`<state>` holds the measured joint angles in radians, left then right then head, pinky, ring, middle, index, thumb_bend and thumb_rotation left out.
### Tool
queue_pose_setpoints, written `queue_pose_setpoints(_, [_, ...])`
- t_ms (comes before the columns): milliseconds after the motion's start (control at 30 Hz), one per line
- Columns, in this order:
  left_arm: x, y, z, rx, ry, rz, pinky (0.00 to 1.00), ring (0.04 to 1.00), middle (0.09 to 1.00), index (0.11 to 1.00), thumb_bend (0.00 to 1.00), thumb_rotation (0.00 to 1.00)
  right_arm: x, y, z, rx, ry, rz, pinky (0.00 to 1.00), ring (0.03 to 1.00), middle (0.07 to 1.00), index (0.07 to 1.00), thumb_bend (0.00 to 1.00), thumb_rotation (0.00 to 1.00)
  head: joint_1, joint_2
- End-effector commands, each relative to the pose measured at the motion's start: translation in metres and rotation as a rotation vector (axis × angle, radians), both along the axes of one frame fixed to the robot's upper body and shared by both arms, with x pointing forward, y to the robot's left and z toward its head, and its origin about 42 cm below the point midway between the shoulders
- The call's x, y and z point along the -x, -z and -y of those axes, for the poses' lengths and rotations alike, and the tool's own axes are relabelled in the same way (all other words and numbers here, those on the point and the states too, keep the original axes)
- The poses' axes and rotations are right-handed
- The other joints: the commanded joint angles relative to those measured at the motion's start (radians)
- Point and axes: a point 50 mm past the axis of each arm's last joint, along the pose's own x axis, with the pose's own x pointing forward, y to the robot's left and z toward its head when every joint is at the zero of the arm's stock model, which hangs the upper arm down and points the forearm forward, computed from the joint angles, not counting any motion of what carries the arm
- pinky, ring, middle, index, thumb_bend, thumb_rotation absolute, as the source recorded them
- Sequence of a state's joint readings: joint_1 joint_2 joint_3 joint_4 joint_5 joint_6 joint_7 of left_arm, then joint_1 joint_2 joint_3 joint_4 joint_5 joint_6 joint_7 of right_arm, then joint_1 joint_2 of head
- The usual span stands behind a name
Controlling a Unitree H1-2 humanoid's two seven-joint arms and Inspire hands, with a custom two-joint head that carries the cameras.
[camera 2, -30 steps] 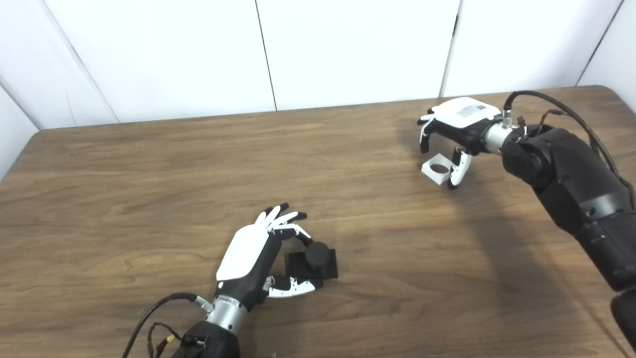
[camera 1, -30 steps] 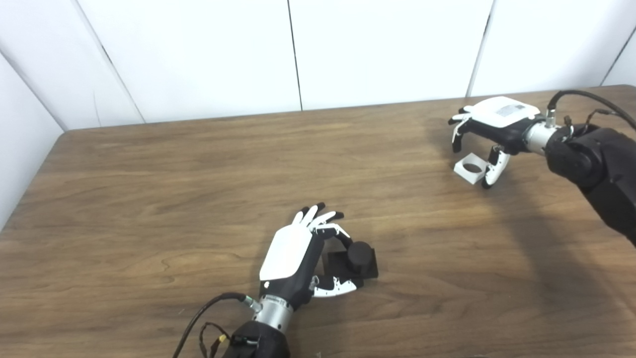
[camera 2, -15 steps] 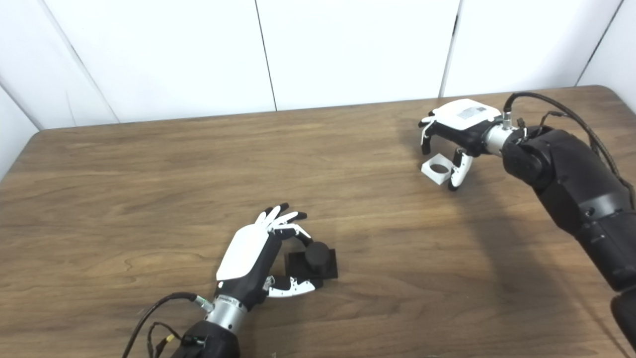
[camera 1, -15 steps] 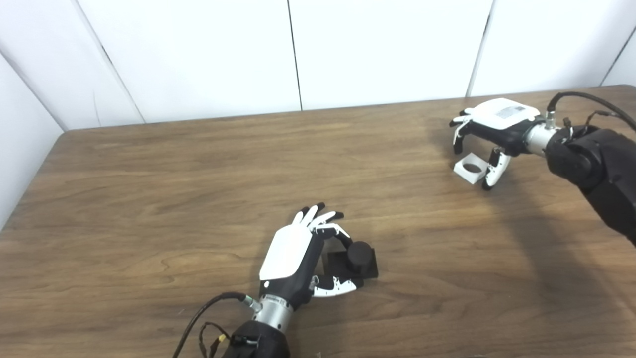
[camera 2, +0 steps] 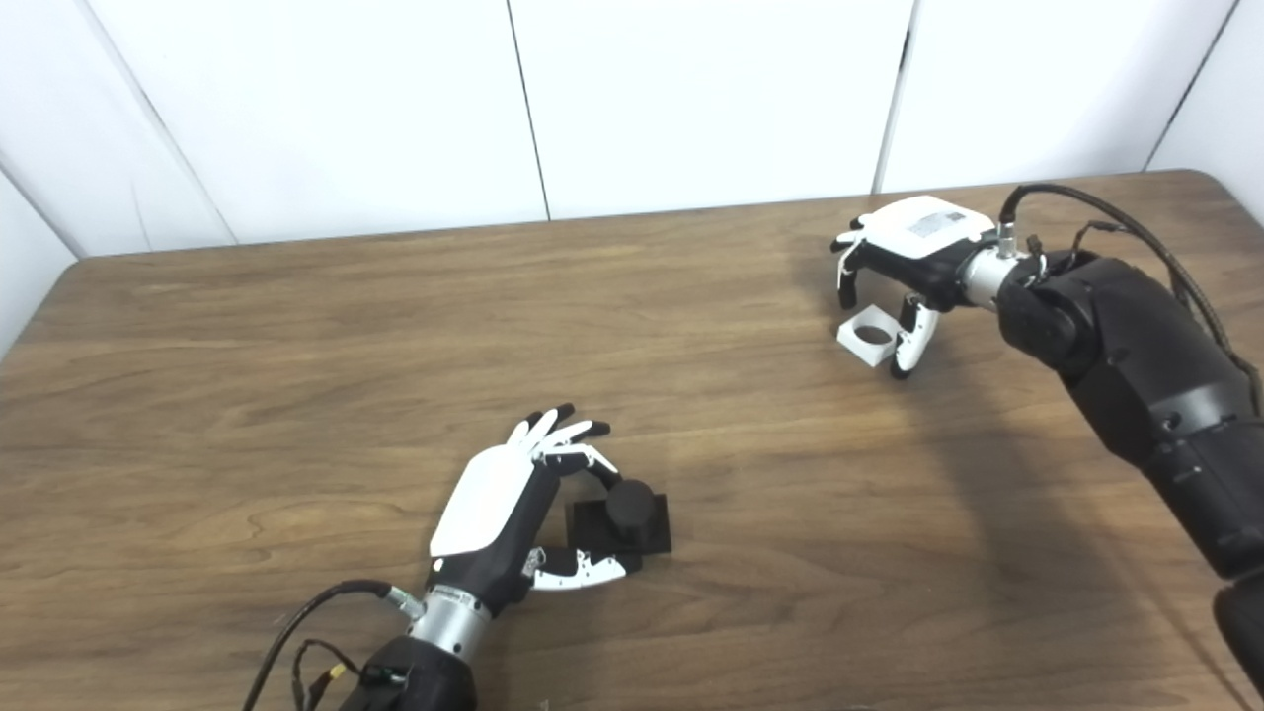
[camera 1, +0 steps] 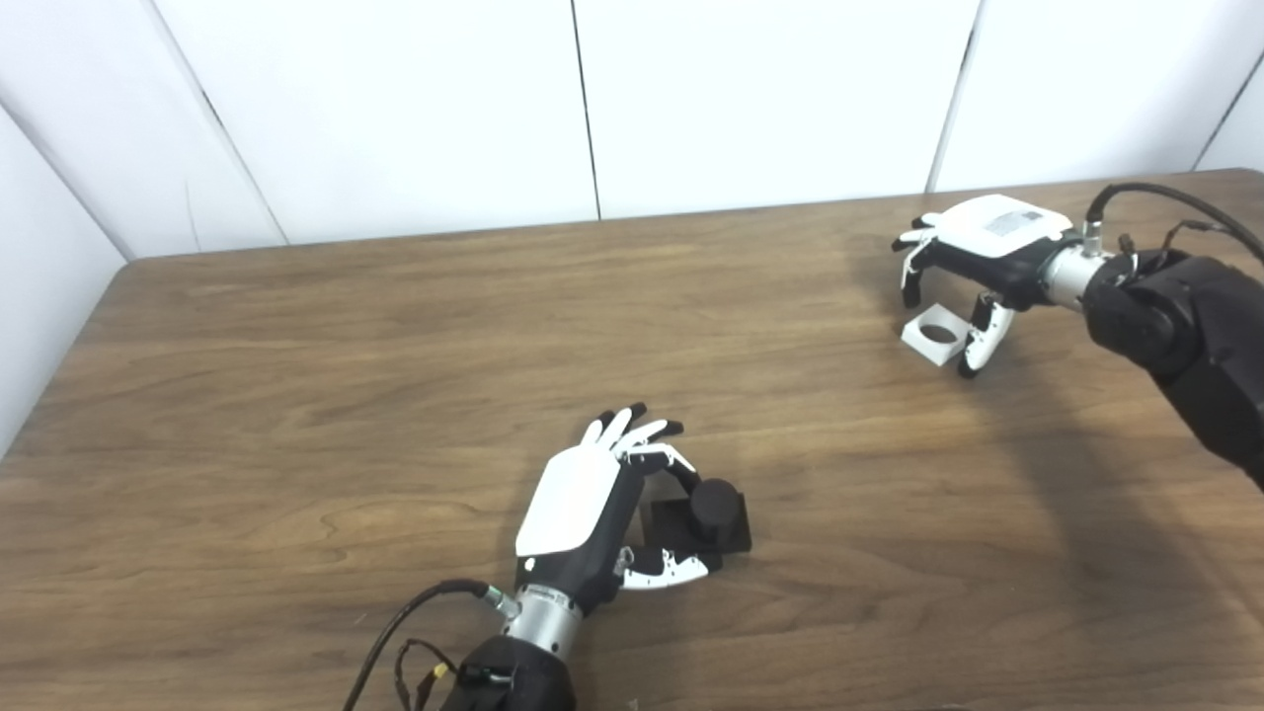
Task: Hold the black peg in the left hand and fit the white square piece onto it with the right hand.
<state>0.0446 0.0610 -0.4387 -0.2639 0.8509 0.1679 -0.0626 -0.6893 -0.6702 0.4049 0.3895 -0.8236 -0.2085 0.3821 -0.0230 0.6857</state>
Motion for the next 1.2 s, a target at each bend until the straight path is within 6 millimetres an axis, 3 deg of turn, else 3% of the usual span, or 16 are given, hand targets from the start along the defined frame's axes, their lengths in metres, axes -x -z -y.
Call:
queue_pose_setpoints(0, [-0.0024,-0.0032,-0.0019,-0.015,0.006,0.016,1.0,0.981,0.867,0.487,0.51,0.07,-0.0075,-0.0222,0.0015,0.007,-0.011,0.065,0.9,0.98,0.915,0.517,0.59,0.14,0.001,0.0])
queue_pose_setpoints(133, [-0.0029,-0.0036,-0.0014,-0.013,0.005,0.015,1.0,0.98,0.866,0.488,0.51,0.07,-0.0074,-0.0205,0.0019,0.008,-0.017,0.061,0.9,0.981,0.912,0.493,0.53,0.14,0.002,0.001])
queue_pose_setpoints(1167, [-0.0044,-0.0035,-0.0006,-0.003,0.002,0.023,1.0,0.983,0.864,0.487,0.51,0.07,-0.0031,-0.018,0.0044,-0.034,-0.029,0.064,0.9,0.99,0.916,0.491,0.52,0.14,-0.005,-0.002])
